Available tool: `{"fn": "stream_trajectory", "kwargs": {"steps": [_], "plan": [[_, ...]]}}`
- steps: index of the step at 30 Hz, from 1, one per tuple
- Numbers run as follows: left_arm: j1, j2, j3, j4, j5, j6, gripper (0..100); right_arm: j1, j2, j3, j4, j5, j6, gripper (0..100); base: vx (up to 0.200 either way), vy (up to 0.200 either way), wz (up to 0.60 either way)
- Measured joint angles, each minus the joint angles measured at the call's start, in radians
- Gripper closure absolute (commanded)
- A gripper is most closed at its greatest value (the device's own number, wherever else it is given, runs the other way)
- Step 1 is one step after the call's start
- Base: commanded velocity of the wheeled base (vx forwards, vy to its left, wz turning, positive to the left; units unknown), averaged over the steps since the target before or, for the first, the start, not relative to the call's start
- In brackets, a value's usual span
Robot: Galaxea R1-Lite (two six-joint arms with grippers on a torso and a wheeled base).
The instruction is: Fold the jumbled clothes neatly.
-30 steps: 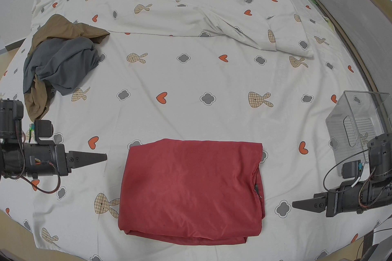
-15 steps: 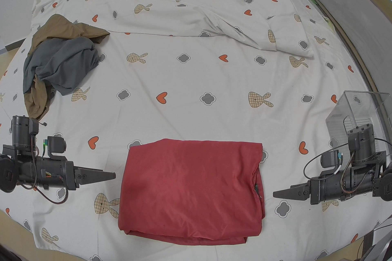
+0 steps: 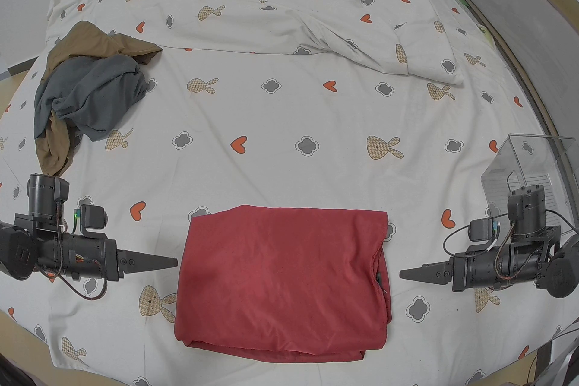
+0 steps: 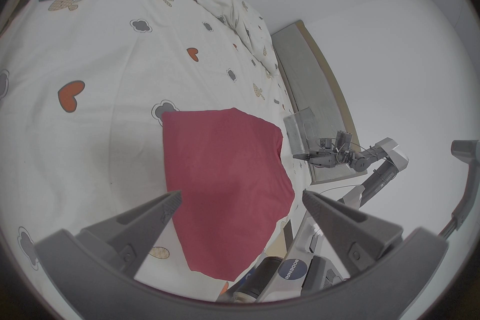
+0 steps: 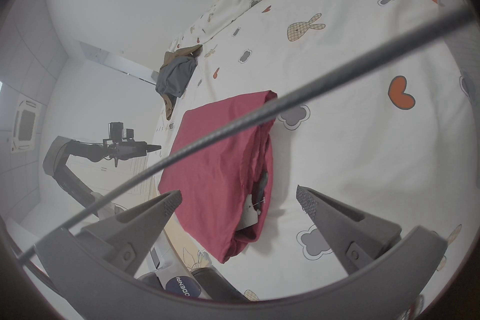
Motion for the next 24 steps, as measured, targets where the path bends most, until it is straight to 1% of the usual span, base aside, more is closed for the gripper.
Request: {"fn": "stream_trajectory", "kwargs": {"steps": [5, 9, 12, 24], "plan": [[0.004, 0.022, -0.010, 0.000, 0.009, 0.004, 0, -0.017, 0.060, 0.013, -0.043, 0.000, 0.000, 0, 0.000, 0.000, 0.00], [0.005, 0.057, -0.013, -0.002, 0.054, 0.038, 0, -0.022, 0.118, 0.027, -0.090, 0.001, 0.000, 0, 0.000, 0.000, 0.00], [0.006, 0.082, -0.014, -0.003, 0.070, 0.052, 0, -0.019, 0.154, 0.033, -0.124, 0.001, 0.001, 0, 0.000, 0.000, 0.00], [0.000, 0.191, -0.045, -0.007, 0.082, 0.057, 0, 0.053, 0.301, 0.010, -0.282, 0.003, 0.010, 0, 0.000, 0.000, 0.00]]}}
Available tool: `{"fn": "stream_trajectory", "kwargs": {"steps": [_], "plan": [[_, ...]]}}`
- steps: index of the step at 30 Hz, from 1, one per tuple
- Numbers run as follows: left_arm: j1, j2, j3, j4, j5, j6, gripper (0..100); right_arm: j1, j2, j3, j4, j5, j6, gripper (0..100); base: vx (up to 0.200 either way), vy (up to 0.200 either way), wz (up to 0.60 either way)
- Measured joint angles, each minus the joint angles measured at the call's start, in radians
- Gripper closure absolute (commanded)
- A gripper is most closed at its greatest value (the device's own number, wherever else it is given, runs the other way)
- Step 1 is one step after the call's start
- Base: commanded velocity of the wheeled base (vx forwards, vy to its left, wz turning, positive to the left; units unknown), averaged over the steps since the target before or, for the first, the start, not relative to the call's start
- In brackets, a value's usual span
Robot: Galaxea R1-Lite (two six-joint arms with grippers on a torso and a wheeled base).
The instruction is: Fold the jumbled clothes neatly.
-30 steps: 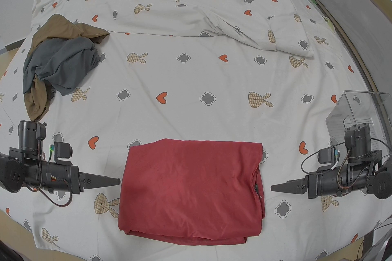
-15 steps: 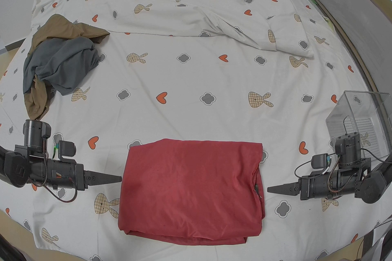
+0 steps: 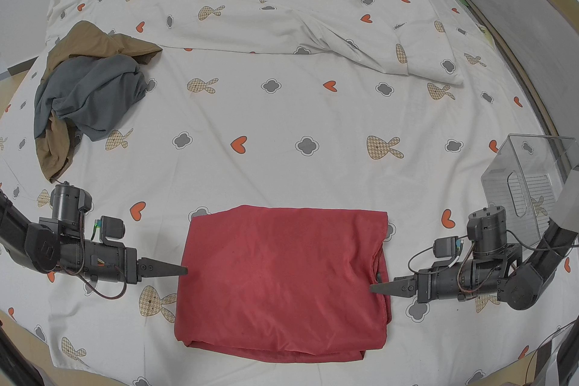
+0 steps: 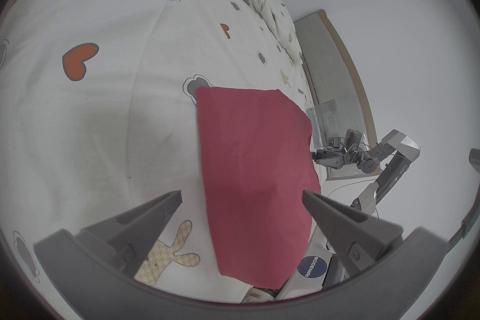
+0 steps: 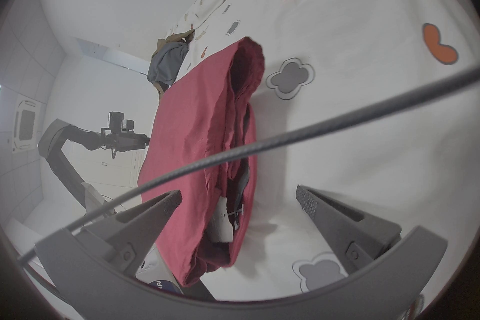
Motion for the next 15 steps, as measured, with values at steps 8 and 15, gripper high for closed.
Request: {"fn": "stream_trajectory", "kwargs": {"steps": [8, 15], "plan": [[-0.014, 0.084, -0.047, -0.068, 0.031, 0.015, 0, 0.055, 0.063, -0.029, -0.053, 0.000, 0.062, 0, 0.000, 0.000, 0.00], [-0.060, 0.121, -0.061, -0.076, 0.030, 0.014, 0, 0.090, 0.078, -0.062, -0.054, 0.000, 0.079, 0, 0.000, 0.000, 0.00]]}}
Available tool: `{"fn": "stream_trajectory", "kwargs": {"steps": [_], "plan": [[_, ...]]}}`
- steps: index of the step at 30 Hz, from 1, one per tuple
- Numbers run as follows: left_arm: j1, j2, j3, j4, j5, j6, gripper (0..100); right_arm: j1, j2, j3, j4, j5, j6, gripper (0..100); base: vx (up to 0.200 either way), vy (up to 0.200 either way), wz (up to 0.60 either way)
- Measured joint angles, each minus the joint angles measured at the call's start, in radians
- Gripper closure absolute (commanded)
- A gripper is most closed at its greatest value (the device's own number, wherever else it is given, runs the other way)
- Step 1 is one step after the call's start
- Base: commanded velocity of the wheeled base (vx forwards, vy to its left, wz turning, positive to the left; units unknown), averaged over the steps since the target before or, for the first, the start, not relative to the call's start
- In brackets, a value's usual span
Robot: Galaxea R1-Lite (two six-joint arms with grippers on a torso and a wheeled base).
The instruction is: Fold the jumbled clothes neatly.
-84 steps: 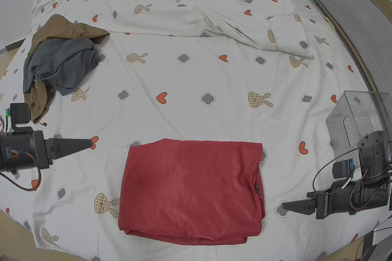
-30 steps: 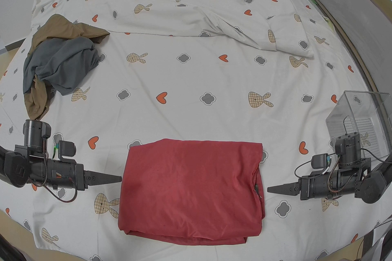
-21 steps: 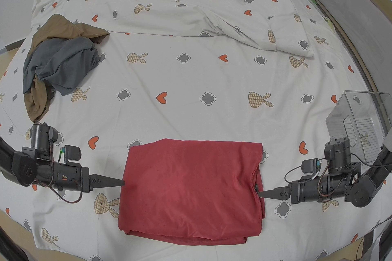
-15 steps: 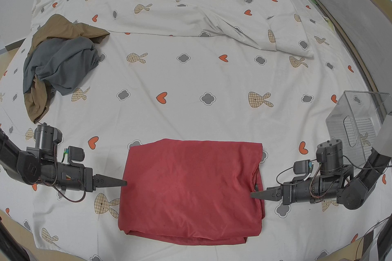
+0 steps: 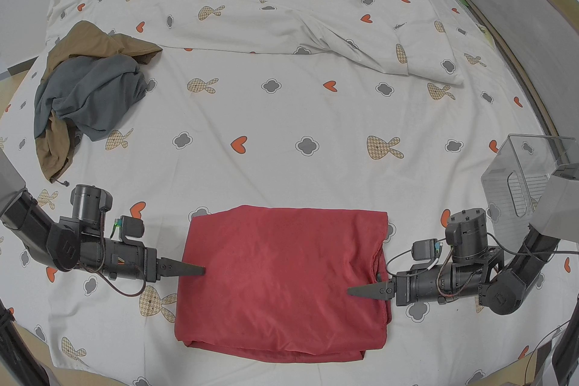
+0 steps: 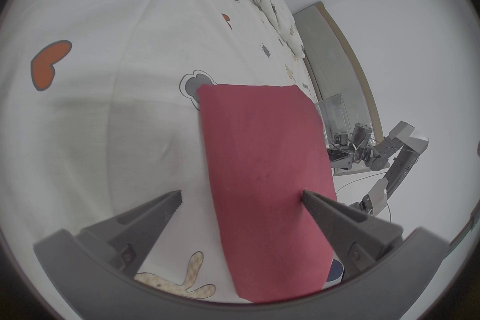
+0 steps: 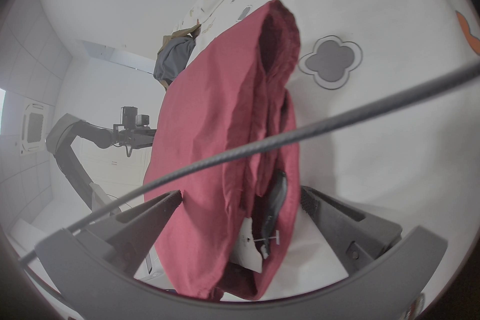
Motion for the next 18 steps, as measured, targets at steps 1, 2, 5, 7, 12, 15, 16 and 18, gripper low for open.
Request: {"fn": "stream_trajectory", "kwargs": {"steps": [1, 2, 5, 7, 12, 15, 16, 18], "plan": [[-0.013, 0.002, 0.001, 0.001, -0.001, -0.001, 0, 0.005, 0.001, -0.003, 0.000, 0.000, 0.000, 0, 0.000, 0.000, 0.00], [-0.025, 0.003, 0.002, 0.002, -0.001, -0.002, 0, 0.012, 0.002, -0.005, 0.000, 0.000, 0.000, 0, 0.000, 0.000, 0.00], [-0.054, 0.005, 0.007, 0.003, -0.003, -0.003, 0, 0.027, 0.004, -0.011, 0.000, 0.000, 0.001, 0, 0.000, 0.000, 0.00], [-0.079, 0.006, 0.007, 0.002, -0.005, -0.004, 0, 0.042, 0.006, -0.020, 0.001, 0.000, 0.002, 0, 0.000, 0.000, 0.00], [-0.106, 0.007, 0.003, 0.000, -0.009, -0.012, 0, 0.058, 0.011, -0.042, 0.002, 0.001, 0.029, 0, 0.000, 0.000, 0.00], [-0.122, 0.007, 0.001, 0.000, -0.009, -0.017, 0, 0.068, 0.018, -0.055, 0.002, 0.001, 0.050, 0, 0.000, 0.000, 0.00], [-0.126, 0.007, 0.000, 0.000, -0.010, -0.018, 0, 0.073, 0.021, -0.060, 0.001, 0.001, 0.055, 0, 0.000, 0.000, 0.00], [-0.145, 0.006, 0.000, 0.000, -0.011, -0.020, 0, 0.091, 0.033, -0.071, 0.000, 0.002, 0.066, 0, 0.000, 0.000, 0.00]]}}
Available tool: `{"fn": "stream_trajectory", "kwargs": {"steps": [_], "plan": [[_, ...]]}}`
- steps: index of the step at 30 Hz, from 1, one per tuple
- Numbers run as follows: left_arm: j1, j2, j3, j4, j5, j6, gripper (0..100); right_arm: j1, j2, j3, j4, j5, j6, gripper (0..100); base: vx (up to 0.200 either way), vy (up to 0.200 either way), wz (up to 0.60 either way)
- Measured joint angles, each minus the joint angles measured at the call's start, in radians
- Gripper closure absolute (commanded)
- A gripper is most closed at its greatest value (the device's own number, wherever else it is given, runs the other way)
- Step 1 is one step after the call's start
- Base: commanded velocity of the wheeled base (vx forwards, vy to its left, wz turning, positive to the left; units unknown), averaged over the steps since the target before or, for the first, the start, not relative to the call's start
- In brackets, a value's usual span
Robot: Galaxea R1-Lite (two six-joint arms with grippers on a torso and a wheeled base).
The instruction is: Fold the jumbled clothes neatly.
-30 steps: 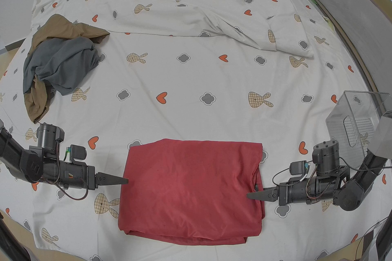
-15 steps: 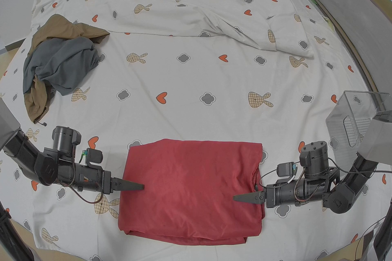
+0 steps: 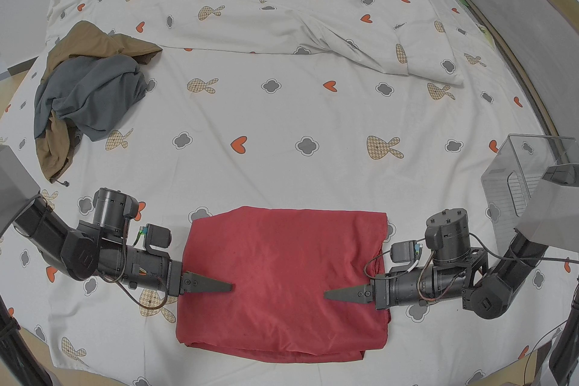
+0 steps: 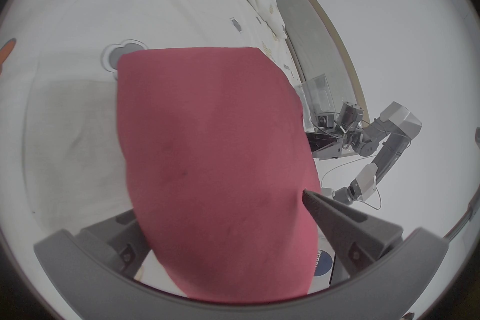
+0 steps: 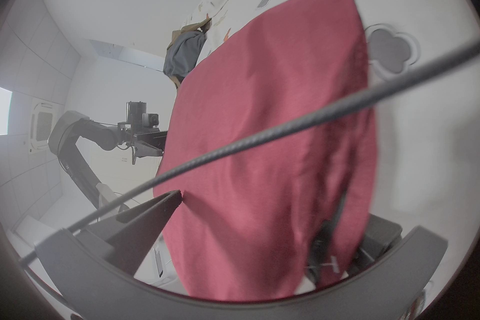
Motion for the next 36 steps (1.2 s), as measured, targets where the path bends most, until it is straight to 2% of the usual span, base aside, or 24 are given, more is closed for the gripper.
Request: {"fn": "stream_trajectory", "kwargs": {"steps": [8, 15, 25, 36], "plan": [[-0.036, 0.005, -0.029, 0.000, -0.009, -0.020, 0, 0.019, 0.036, -0.023, -0.001, 0.000, 0.002, 0, 0.000, 0.000, 0.00], [-0.047, 0.005, -0.046, -0.002, -0.103, -0.069, 0, 0.044, 0.044, -0.029, -0.001, -0.001, 0.003, 0, 0.000, 0.000, 0.00], [-0.060, 0.028, -0.056, -0.004, -0.105, -0.070, 0, 0.098, 0.042, -0.040, 0.000, 0.000, 0.013, 0, 0.000, 0.000, 0.00], [-0.090, 0.069, -0.109, 0.001, -0.104, -0.074, 0, 0.107, 0.037, -0.042, -0.022, 0.000, 0.031, 0, 0.000, 0.000, 0.00]]}}
